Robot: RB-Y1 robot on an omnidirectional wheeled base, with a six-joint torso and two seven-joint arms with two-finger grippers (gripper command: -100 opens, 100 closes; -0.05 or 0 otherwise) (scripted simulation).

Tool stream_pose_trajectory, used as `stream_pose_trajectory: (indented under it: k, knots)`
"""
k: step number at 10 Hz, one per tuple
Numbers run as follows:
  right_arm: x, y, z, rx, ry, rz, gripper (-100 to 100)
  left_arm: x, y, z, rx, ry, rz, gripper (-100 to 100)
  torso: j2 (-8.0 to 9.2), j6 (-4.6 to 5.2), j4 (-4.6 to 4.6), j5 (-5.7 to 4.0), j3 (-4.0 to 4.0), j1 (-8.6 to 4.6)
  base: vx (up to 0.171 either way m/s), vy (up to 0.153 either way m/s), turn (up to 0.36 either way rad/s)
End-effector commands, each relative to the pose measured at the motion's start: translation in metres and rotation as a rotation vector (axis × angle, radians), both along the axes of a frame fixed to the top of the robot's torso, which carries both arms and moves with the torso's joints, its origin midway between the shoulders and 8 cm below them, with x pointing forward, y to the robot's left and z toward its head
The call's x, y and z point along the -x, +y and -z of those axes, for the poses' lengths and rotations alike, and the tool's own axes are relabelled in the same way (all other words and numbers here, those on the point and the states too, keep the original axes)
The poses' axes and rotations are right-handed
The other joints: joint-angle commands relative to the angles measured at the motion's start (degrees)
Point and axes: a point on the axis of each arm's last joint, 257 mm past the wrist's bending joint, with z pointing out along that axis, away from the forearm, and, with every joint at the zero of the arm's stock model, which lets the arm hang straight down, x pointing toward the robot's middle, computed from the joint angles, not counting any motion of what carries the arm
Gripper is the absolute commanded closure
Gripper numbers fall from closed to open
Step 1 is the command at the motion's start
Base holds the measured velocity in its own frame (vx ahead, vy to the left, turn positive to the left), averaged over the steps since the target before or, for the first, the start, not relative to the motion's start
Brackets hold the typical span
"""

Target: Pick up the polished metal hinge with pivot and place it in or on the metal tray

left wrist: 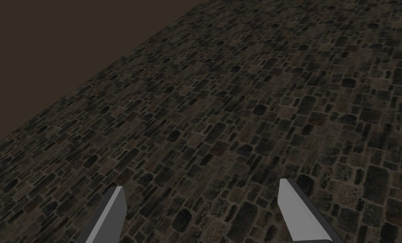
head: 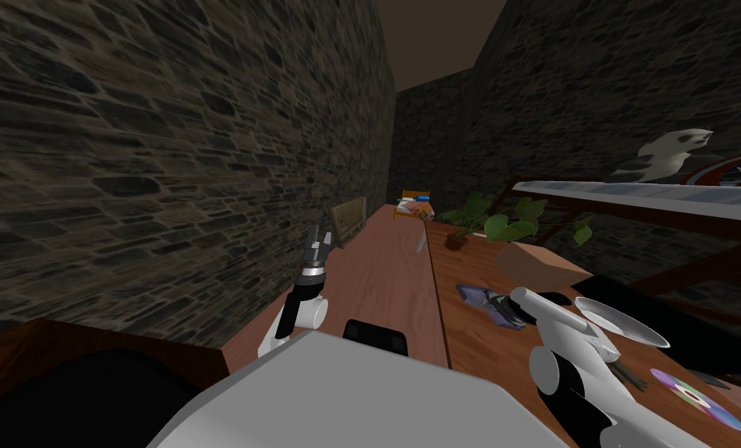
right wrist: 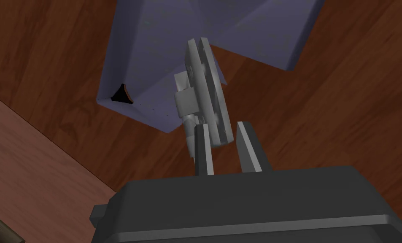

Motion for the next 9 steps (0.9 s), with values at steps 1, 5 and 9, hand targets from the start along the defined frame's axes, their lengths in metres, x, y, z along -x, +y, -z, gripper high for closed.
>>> stream_pose_trajectory:
  k: [1,5,9]
  knots:
    - [0.0049,-0.0115,-0.0057,0.007,-0.004,0.025,100,0.0000,0.0000,0.0000,0.000,0.000,0.000,0,0.00,0.00,0.00,0.00,0.00,0.00,0.217,-0.067,-0.119]
    - [0.0043,-0.0140,-0.0091,0.010,-0.008,0.027,-100,-0.0001,-0.0001,-0.0001,0.000,0.000,0.000,0,0.43,-0.09,0.07,-0.05,0.23,0.09,0.077,-0.021,-0.019]
    - [0.0042,-0.0140,-0.0091,0.010,-0.008,0.027,0,-0.0001,-0.0001,-0.0001,0.000,0.000,0.000,0,0.62,-0.09,0.12,-0.03,0.35,0.14,0.000,0.000,0.000]
